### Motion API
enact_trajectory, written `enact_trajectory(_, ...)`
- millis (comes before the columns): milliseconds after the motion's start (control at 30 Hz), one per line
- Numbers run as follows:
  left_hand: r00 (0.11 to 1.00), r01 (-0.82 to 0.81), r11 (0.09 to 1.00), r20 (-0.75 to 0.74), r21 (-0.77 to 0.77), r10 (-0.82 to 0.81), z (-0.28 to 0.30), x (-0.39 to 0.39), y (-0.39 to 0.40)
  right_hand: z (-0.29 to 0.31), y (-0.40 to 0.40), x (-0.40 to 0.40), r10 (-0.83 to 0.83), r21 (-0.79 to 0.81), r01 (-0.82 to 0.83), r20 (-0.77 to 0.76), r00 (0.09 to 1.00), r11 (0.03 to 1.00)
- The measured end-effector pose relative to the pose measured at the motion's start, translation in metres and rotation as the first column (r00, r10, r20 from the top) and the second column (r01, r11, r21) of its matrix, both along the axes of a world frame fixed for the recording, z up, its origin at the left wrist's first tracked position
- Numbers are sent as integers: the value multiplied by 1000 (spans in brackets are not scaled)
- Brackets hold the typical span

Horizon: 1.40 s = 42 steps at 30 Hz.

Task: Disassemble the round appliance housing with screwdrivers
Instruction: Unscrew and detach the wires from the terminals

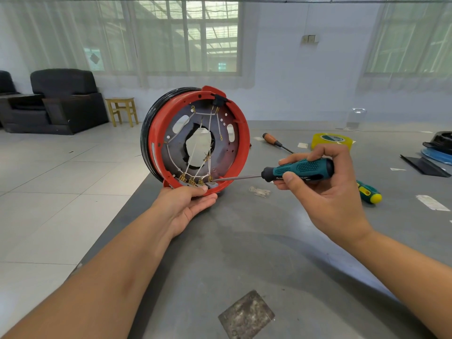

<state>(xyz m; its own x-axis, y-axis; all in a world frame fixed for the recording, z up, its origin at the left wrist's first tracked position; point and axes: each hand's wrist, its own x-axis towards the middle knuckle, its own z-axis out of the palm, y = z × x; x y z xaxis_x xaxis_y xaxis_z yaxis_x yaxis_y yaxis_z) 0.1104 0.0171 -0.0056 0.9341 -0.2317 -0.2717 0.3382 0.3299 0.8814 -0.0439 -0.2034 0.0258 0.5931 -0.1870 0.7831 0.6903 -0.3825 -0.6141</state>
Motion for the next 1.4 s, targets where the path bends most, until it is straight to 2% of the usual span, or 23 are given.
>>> enact_trajectory(333,1000,9,1000,-3,-28,-9,-1,1,1,0,3,-5,-17,-22,17,-21,1000,1000)
enact_trajectory(533,1000,23,999,12,-43,-22,-2,-2,4,1,7,-4,15,54,-15,-8,1000,998)
enact_trajectory(733,998,17,1000,56,20,-18,-2,-3,10,4,7,-5,30,100,-31,4,1000,995)
enact_trajectory(1133,990,143,989,3,-49,-143,2,-2,20,6,7,-5,38,143,-34,-27,999,989)
enact_trajectory(1400,981,194,981,1,19,-194,3,-4,20,8,7,-5,26,164,-19,-43,999,986)
